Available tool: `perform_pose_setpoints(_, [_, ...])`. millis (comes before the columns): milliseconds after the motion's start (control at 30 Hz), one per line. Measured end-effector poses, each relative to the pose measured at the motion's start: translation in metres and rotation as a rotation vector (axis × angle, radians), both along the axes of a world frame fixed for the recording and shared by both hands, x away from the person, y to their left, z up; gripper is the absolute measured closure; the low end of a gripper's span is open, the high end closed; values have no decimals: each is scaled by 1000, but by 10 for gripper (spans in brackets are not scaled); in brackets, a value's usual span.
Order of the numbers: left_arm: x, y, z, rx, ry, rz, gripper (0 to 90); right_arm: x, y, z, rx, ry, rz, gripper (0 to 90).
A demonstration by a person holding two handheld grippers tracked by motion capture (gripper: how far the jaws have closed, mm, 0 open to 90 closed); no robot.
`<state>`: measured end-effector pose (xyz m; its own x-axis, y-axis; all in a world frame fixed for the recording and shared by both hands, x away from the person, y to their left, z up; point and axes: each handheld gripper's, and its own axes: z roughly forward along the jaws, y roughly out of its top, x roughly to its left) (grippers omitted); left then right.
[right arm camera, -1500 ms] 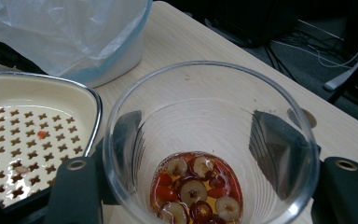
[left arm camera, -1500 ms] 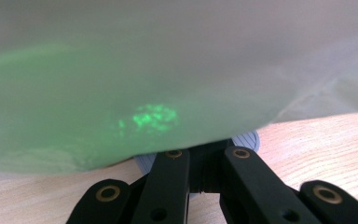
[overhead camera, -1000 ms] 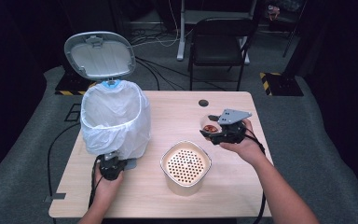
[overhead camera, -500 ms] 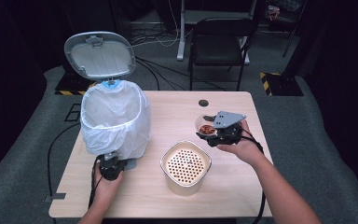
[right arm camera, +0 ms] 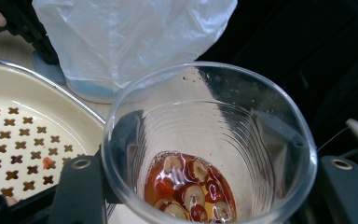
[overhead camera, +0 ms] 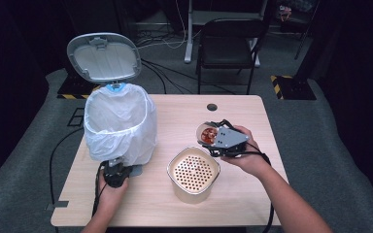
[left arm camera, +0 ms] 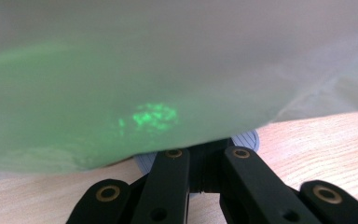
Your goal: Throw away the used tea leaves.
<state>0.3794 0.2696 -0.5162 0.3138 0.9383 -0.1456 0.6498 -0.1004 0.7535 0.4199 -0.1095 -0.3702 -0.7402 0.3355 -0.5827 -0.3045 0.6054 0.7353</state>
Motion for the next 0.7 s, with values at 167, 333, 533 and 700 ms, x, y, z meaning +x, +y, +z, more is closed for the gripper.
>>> perform_pose_setpoints(167, [0, 1, 1, 14, 7, -10, 900, -14, 6, -7, -47, -101, 15, 381])
perform_pose_setpoints(333, [0, 1, 1, 13, 7, -10, 900, -30, 15, -10, -166, -265, 35, 399])
perform_pose_setpoints(533, [0, 0, 0, 0, 0, 1, 900, -49, 26, -20, -369, -477, 66, 407])
perform_pose_setpoints(700, [0, -8, -2, -124, -44, 5, 900, -60, 34, -30, -515, -675, 85, 416])
